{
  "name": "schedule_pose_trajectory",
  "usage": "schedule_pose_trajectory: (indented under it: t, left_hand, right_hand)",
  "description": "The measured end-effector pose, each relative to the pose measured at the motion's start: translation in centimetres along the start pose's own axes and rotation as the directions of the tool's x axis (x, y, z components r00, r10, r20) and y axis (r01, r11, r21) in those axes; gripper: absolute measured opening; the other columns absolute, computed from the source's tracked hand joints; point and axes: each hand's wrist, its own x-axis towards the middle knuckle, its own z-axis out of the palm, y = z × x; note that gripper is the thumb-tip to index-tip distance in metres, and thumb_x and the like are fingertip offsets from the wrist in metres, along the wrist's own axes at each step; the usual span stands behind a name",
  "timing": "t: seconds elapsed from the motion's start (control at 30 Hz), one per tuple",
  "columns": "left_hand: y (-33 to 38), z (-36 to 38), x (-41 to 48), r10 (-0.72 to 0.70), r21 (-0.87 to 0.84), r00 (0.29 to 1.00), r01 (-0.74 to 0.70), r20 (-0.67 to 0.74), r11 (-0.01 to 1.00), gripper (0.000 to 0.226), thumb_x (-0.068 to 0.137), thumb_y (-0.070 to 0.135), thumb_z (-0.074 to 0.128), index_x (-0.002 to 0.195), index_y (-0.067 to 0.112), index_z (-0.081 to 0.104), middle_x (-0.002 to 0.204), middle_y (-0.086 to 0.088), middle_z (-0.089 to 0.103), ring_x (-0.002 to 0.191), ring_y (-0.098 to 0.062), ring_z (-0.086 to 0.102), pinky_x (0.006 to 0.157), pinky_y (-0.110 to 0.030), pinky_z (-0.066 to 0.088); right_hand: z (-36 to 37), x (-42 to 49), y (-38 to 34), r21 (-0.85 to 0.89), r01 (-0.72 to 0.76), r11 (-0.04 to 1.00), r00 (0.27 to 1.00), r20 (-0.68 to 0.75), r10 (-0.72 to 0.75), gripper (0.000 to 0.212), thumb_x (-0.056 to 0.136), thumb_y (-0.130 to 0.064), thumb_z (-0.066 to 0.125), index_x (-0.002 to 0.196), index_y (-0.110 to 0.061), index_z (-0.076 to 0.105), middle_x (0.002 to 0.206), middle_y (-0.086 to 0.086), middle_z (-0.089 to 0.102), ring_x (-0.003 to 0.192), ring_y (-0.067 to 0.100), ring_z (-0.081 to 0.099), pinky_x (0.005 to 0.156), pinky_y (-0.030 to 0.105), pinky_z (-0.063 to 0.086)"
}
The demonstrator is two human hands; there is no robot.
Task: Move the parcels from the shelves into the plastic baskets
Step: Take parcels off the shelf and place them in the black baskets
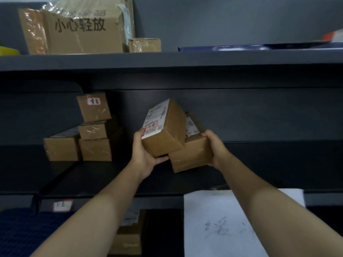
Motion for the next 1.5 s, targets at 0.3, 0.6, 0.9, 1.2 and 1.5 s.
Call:
schedule_pose_trajectory:
  t: [0.3,0.6,0.9,1.2,1.5]
  left_hand:
    - [-7.6,12.8,-3.8,0.007,0.024,0.946,-0.016,0.324,1.000,0.061,0.079,0.039,0.060,0.135,0.016,0.048,0.120,-0.008,0.067,0.113,-0.023,0.062,0.089,-0.040,0.052]
    - [-18.7,32.5,-11.0,-0.030,0.011,0.913,0.028,0.407,1.000,0.029,0.093,0.037,0.044,0.111,0.023,0.062,0.098,0.003,0.074,0.103,-0.017,0.063,0.088,-0.040,0.049]
    - [-33.8,48.6,-18.8,-0.242,0.083,0.831,0.232,0.502,0.969,0.027,0.093,0.040,0.042,0.102,0.027,0.063,0.099,0.003,0.070,0.094,-0.016,0.062,0.083,-0.035,0.045]
    - [-53.0,60.2,-23.9,-0.545,0.361,0.595,0.409,0.590,0.838,0.039,0.092,0.039,0.047,0.124,0.019,0.057,0.111,-0.008,0.069,0.096,-0.021,0.066,0.068,-0.033,0.052]
    - [-69.7,69.3,-25.5,-0.734,0.607,0.373,0.412,0.568,0.680,0.042,0.089,0.028,0.062,0.126,0.018,0.046,0.103,-0.008,0.068,0.092,-0.024,0.065,0.083,-0.042,0.054]
  right_hand:
    - [-15.2,-7.6,-2.4,-0.001,0.320,0.947,0.911,-0.274,-0.308,0.058,0.076,-0.038,0.063,0.132,-0.023,0.053,0.123,0.005,0.061,0.108,0.023,0.059,0.096,0.046,0.049]
    - [-38.2,-18.1,-7.2,-0.104,0.379,0.919,0.744,-0.556,-0.370,0.058,0.085,-0.041,0.056,0.140,-0.029,0.043,0.129,0.005,0.050,0.111,0.027,0.050,0.095,0.048,0.045]
    - [-60.1,-31.5,-5.0,-0.144,0.379,0.914,0.571,-0.742,-0.353,0.079,0.053,-0.051,0.060,0.130,-0.033,0.054,0.126,0.002,0.058,0.112,0.025,0.054,0.099,0.051,0.046]
    - [-76.9,-40.2,1.3,-0.123,0.269,0.955,0.313,-0.927,-0.208,0.080,0.053,-0.052,0.057,0.131,-0.030,0.055,0.129,0.003,0.058,0.113,0.024,0.055,0.098,0.050,0.047]
    - [-90.4,-41.7,5.5,0.004,0.025,1.000,0.037,-0.999,0.003,0.070,0.067,-0.049,0.061,0.131,-0.024,0.051,0.124,0.005,0.054,0.106,0.024,0.053,0.087,0.044,0.046]
